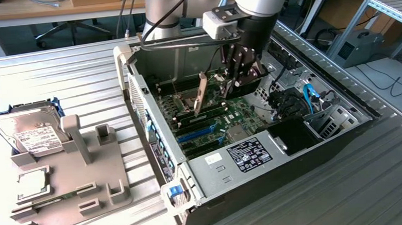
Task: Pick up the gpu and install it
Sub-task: 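Insert the gpu into the slot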
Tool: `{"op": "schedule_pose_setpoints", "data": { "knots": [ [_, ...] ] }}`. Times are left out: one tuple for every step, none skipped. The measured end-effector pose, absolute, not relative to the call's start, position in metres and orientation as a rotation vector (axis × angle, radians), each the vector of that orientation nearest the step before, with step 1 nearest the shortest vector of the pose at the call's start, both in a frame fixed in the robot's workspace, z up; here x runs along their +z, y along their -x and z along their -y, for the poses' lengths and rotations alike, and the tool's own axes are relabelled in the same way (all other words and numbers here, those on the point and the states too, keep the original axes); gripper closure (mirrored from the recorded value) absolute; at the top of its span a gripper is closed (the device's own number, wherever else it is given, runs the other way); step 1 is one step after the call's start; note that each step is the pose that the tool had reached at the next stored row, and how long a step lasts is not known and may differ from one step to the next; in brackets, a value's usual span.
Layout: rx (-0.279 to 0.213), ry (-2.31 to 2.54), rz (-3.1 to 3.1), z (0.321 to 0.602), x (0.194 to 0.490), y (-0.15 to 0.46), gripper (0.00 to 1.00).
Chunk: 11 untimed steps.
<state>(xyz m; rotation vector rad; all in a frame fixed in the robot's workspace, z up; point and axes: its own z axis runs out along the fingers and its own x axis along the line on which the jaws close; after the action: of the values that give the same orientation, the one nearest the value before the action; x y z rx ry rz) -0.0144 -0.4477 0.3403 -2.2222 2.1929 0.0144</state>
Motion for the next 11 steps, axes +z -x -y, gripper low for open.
{"op": "schedule_pose_setpoints", "data": {
  "knots": [
    [0.014, 2.222, -2.193, 0.4478, 0.3400, 0.0145, 0.73],
    [0.014, 2.222, -2.193, 0.4479, 0.3395, 0.0146, 0.73],
    [0.014, 2.222, -2.193, 0.4480, 0.3391, 0.0146, 0.73],
    [0.014, 2.222, -2.193, 0.4481, 0.3389, 0.0147, 0.73],
    [0.014, 2.222, -2.193, 0.4481, 0.3386, 0.0148, 0.73],
    [0.014, 2.222, -2.193, 0.4482, 0.3384, 0.0150, 0.73],
    [0.014, 2.223, -2.193, 0.4483, 0.3381, 0.0151, 0.73],
    [0.014, 2.222, -2.193, 0.4484, 0.3378, 0.0152, 0.73],
    [0.014, 2.223, -2.193, 0.4485, 0.3376, 0.0153, 0.73],
    [0.014, 2.223, -2.193, 0.4485, 0.3373, 0.0155, 0.73],
    [0.014, 2.223, -2.193, 0.4486, 0.3370, 0.0156, 0.73]
  ]
}}
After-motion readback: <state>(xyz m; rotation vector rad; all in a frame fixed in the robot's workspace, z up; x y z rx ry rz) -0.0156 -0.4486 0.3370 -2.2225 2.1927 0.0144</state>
